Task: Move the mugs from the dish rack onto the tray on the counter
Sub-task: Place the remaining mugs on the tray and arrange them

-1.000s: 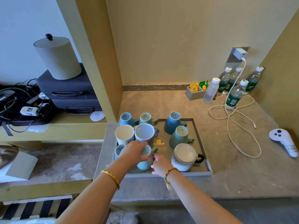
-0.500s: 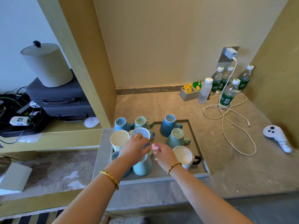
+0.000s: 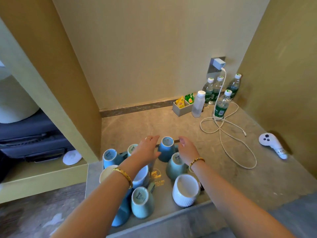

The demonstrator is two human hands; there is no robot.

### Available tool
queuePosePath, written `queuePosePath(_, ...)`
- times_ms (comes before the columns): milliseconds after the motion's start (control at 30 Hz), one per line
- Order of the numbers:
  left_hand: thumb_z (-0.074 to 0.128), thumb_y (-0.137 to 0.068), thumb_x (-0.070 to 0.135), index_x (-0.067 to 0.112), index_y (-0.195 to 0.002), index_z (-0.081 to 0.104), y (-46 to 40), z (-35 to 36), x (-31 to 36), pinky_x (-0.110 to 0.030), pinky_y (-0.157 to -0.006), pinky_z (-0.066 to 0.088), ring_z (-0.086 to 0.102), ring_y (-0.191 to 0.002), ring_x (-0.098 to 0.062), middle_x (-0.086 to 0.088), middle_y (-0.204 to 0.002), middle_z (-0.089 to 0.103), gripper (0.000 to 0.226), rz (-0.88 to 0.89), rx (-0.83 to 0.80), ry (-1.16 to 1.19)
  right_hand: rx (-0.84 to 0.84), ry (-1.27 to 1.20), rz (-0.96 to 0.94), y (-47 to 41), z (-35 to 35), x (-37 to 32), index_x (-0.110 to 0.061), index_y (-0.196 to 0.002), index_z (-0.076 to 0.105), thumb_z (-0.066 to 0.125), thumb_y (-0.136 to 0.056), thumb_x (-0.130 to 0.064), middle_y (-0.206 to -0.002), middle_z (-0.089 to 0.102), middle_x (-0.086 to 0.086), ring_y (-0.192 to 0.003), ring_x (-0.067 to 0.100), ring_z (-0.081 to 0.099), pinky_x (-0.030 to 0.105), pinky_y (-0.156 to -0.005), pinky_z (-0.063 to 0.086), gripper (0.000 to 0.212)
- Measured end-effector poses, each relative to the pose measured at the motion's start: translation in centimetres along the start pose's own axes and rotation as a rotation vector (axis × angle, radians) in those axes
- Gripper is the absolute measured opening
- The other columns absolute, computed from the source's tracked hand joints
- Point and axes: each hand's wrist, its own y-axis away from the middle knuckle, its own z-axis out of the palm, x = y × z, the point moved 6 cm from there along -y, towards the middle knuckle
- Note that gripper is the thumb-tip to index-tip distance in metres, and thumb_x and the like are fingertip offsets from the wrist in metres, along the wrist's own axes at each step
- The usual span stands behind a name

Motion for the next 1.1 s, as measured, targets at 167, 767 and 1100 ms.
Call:
queuePosePath(167,0.063,-0.086,0.026,0.025,-0.149,0.003,-2.6,1.4,0.0,-0.042,-0.108,0.035,0.039,-0.131,-0.031,-0.015,-0.145,0.036,0.087,-0.030,-0.084,0.060,-0.156,0.112,0.071,-2.7,0.2,0.5,0.002,-0.132,0.043,0.031,-0.098,-0.010,-0.138,0.047,0.020,-0.127,0.032,0.045,0.038,-0.106,0.035,0.038)
queuePosePath(767,0.069,-0.078,0.033,0.026,-0.130,0.040,-5.9,2.7,-1.8,-0.034,-0.086,0.045,0.056,-0.109,-0.025,-0.003,-0.122,0.060,0.060,-0.114,-0.061,-0.151,-0.584,0.587,-0.113,-5.9,4.6,0.3,-0.013,-0.086,0.051,0.038,-0.094,-0.009,-0.081,0.053,0.006,-0.071,0.016,0.047,0.024,-0.061,0.036,0.015)
queuePosePath(1100,0.066,-0.079,0.039,0.026,-0.124,0.043,-4.7,2.3,-2.7,-0.035,-0.094,0.038,0.053,-0.107,-0.025,-0.001,-0.113,0.063,0.052,-0.157,0.028,-0.198,-0.515,0.476,-0.072,-5.3,6.0,0.0,-0.008,-0.105,0.058,0.040,-0.091,-0.007,-0.084,0.056,0.006,-0.075,0.019,0.051,0.025,-0.063,0.040,0.023)
